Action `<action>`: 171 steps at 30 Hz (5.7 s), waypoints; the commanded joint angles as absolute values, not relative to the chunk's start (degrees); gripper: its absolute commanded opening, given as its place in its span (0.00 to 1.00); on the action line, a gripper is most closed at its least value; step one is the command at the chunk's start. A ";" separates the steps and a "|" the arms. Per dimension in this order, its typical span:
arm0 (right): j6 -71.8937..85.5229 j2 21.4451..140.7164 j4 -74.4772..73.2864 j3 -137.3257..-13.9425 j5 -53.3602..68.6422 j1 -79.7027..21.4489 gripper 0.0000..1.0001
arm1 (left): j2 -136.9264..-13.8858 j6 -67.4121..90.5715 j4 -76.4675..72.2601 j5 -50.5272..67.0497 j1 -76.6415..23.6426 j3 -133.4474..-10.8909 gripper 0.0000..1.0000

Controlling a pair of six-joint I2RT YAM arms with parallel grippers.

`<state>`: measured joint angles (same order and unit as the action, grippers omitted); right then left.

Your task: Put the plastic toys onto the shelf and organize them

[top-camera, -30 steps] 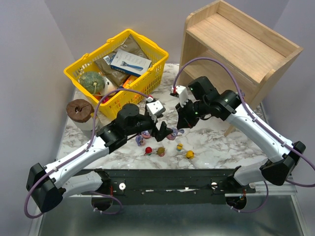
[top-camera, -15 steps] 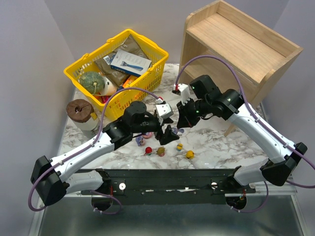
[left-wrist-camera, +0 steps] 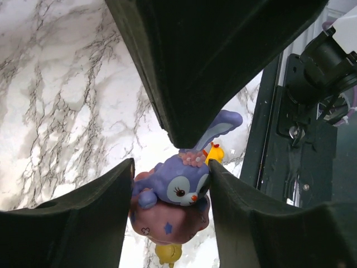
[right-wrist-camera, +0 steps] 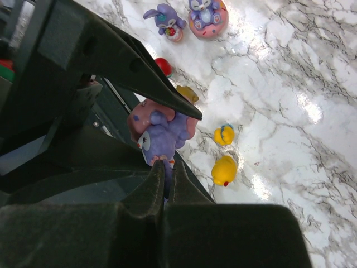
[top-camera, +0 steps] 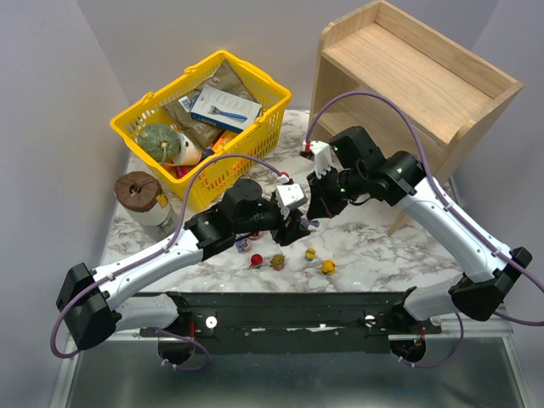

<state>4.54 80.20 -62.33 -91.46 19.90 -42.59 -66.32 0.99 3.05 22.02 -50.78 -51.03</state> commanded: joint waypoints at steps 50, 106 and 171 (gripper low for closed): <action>9.84 53.70 -47.11 -97.21 -3.87 -42.80 0.89 | -109.06 12.92 -34.28 11.60 -50.63 -87.26 0.00; 9.93 58.10 -55.81 -95.71 -13.71 -42.80 0.89 | -130.69 10.90 -46.32 13.09 -51.50 -96.94 0.52; 9.58 59.41 -58.45 -95.10 -16.43 -42.71 0.89 | -133.77 8.35 -36.48 18.72 -48.43 -107.49 0.74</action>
<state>10.04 59.48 -56.73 -95.31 -14.41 -42.44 -132.16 7.79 -39.38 14.72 -48.84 -105.23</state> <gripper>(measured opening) 0.891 0.800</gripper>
